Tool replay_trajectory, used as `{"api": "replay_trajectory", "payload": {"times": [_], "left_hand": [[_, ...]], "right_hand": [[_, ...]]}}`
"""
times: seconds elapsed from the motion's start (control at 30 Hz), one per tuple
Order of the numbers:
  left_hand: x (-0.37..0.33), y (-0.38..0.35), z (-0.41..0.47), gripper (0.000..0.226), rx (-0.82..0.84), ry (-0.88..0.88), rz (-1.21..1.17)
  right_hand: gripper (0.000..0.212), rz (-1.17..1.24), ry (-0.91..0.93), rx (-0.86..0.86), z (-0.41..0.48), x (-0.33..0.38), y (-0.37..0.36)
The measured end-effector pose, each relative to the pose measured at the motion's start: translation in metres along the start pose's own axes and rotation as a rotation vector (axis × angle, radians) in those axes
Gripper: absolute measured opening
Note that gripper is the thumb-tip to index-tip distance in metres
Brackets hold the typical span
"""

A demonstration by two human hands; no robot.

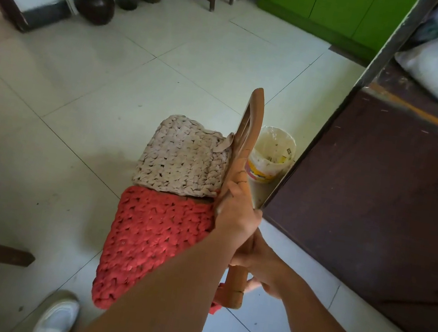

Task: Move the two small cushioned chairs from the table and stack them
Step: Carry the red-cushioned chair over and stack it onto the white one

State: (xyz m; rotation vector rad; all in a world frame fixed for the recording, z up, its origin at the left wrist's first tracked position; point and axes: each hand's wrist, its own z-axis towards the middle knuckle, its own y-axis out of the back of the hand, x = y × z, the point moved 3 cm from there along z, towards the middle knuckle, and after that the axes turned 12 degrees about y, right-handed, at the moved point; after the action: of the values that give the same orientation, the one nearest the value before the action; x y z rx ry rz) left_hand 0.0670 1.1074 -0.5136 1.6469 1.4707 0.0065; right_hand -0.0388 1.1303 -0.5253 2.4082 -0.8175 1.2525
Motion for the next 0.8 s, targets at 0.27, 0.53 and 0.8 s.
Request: {"api": "replay_trajectory", "payload": {"times": [0.27, 0.53, 0.8], "left_hand": [[0.018, 0.002, -0.007, 0.091, 0.098, -0.008, -0.02], [0.017, 0.019, -0.003, 0.08, 0.301, 0.061, -0.123], [0.013, 0.089, -0.035, 0.048, 0.279, -0.026, -0.212]], "right_hand": [[0.094, 0.02, -0.007, -0.02, -0.011, -0.002, -0.019], [0.079, -0.006, 0.004, -0.163, -0.005, 0.009, -0.015], [0.048, -0.224, 0.236, -0.318, -0.026, 0.098, -0.017]]}}
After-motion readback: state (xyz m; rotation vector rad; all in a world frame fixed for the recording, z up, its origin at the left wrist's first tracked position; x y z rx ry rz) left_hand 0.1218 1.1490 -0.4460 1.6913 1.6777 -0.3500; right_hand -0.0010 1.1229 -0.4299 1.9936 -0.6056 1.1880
